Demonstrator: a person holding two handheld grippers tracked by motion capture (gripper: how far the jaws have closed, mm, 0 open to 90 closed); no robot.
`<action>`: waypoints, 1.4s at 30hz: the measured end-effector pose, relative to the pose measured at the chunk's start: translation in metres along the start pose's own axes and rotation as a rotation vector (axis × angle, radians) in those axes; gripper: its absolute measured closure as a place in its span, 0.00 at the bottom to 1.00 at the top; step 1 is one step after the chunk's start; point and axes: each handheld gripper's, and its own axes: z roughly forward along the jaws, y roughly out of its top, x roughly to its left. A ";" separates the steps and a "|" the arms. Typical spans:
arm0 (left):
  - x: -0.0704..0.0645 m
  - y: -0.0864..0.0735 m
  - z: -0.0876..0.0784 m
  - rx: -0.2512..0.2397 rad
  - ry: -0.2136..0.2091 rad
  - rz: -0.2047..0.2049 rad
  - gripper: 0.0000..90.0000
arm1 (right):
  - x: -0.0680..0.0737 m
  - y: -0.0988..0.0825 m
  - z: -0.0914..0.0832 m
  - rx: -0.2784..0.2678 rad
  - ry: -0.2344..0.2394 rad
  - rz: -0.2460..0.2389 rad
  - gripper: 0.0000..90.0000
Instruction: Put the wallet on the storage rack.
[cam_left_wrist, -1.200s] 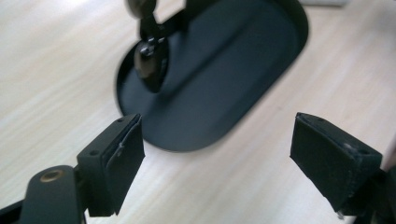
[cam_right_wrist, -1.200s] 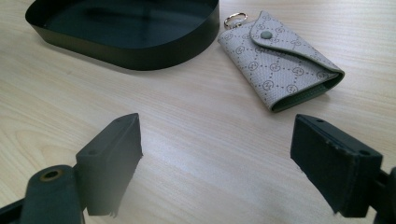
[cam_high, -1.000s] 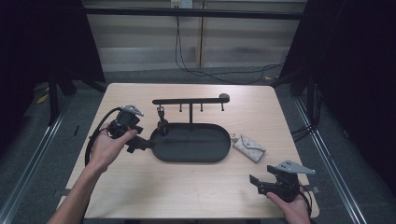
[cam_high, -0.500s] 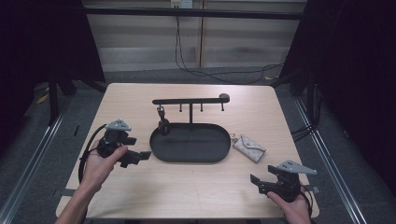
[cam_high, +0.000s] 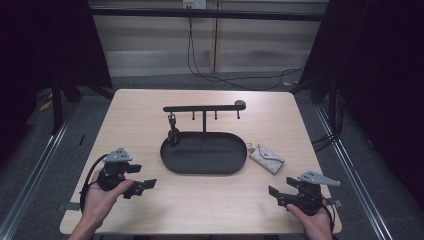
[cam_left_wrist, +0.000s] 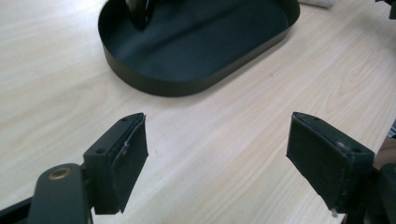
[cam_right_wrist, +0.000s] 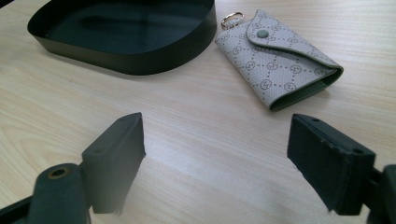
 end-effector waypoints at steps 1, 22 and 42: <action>0.001 -0.008 0.001 -0.002 -0.002 -0.001 0.23 | 0.000 0.000 0.000 0.003 -0.001 -0.001 0.21; -0.010 -0.068 -0.003 -0.048 -0.033 -0.032 0.23 | 0.001 0.005 -0.001 0.015 0.010 -0.015 0.19; -0.016 -0.067 0.003 -0.030 -0.035 -0.025 0.23 | -0.004 0.054 0.009 0.116 0.045 -0.031 0.27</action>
